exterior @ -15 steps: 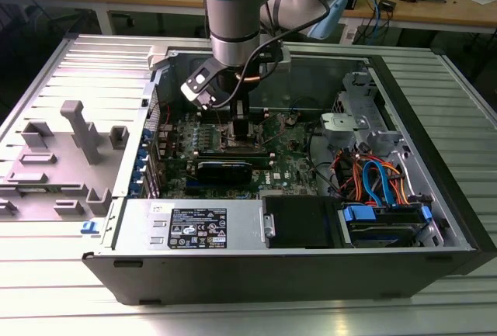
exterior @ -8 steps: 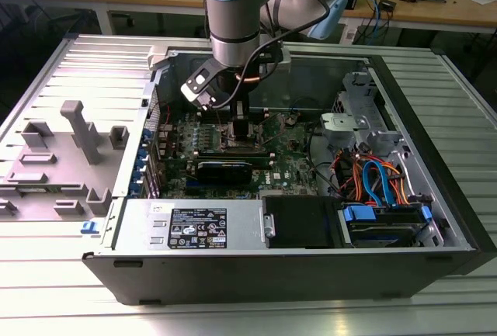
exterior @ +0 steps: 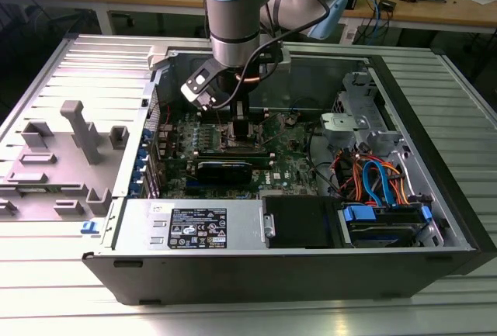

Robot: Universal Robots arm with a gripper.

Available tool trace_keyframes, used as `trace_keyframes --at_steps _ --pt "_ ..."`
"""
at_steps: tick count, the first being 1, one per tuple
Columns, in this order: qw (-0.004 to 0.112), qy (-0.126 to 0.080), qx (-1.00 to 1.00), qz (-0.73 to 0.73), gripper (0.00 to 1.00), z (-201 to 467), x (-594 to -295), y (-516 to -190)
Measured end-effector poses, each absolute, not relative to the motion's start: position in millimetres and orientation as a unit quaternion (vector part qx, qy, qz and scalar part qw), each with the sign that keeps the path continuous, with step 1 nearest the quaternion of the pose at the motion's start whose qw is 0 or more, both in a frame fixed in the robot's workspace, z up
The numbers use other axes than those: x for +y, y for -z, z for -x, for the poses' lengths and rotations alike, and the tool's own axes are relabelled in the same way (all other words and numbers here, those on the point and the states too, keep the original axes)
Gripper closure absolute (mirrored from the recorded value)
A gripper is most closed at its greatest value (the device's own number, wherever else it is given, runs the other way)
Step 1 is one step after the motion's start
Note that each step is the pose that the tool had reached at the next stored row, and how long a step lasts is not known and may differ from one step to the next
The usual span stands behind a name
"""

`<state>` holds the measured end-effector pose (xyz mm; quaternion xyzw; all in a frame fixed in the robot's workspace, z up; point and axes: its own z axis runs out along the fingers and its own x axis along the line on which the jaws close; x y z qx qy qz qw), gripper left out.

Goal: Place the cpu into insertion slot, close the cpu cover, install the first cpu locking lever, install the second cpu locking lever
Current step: 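Place the cpu into insertion slot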

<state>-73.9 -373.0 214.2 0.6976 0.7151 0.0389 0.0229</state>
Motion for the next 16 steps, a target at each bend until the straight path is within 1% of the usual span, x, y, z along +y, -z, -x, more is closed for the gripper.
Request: trace_keyframes --at_steps 2,4,16 --pt "0.023 -0.039 0.715 -0.698 0.45 74.0 -372.9 -213.8" --pt "0.034 -0.027 0.716 -0.697 0.45 74.1 -372.5 -213.4" --pt "0.036 -0.026 0.716 -0.697 0.45 74.1 -372.2 -211.0"
